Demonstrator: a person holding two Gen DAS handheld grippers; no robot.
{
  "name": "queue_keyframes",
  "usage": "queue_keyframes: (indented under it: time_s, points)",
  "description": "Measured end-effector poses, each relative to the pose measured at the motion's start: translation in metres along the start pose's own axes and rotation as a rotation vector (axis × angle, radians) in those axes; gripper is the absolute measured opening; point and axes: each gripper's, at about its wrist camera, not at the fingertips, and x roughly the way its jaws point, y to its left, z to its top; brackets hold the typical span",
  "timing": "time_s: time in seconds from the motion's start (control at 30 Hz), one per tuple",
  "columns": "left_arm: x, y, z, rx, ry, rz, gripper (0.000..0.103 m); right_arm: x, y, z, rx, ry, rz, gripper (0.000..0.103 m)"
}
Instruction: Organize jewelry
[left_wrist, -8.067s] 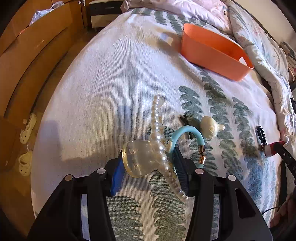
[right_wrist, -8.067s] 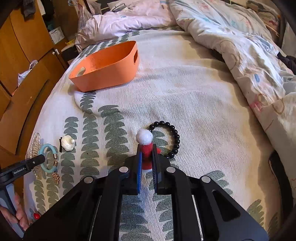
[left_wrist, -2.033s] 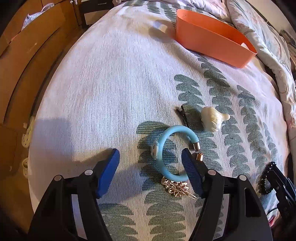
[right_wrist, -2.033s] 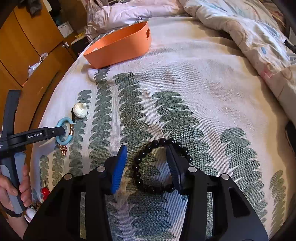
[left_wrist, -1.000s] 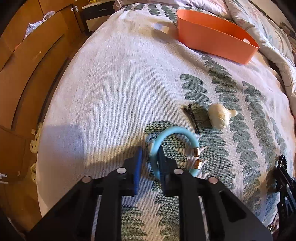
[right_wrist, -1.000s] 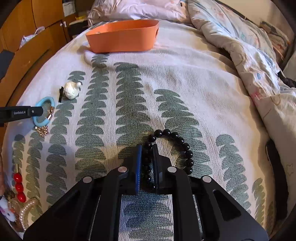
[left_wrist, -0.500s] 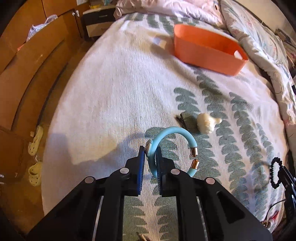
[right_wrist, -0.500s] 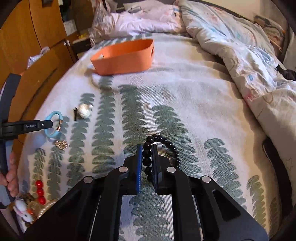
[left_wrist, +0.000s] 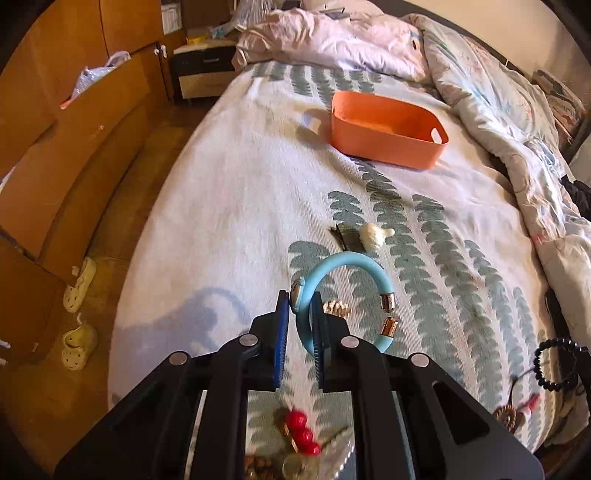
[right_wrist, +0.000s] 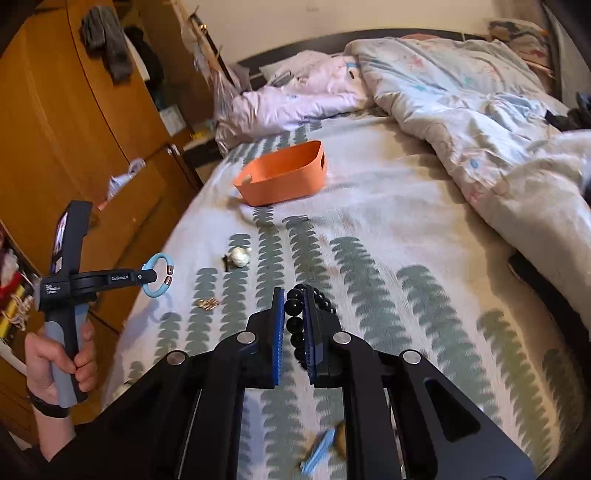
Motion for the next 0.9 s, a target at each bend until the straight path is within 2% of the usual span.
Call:
queue_keyframes:
  time_s: [0.13,0.37,0.6,0.77,0.8,0.9]
  points:
    - [-0.012,0.003,-0.025,-0.003,-0.005,0.002,0.012,-0.017,-0.011,-0.03,0.046,-0.002,0.006,0.011]
    - [-0.015,0.011,-0.073,-0.022,0.019,0.023,0.012,-0.029,-0.016,-0.071,0.059,0.014,-0.059,0.011]
    - [-0.004,0.024,-0.115,-0.038,0.075,0.053,0.012,-0.033,-0.009,-0.088,0.038,0.019,-0.119,0.011]
    - [0.002,0.034,-0.125,-0.065,0.101,0.034,0.014,-0.028,-0.011,-0.092,0.041,0.025,-0.143,0.013]
    - [0.0,0.036,-0.125,-0.075,0.095,0.024,0.015,-0.03,-0.011,-0.093,0.041,0.016,-0.144,0.016]
    - [-0.007,0.039,-0.124,-0.09,0.075,0.002,0.036,-0.035,-0.009,-0.092,0.029,-0.018,-0.166,0.019]
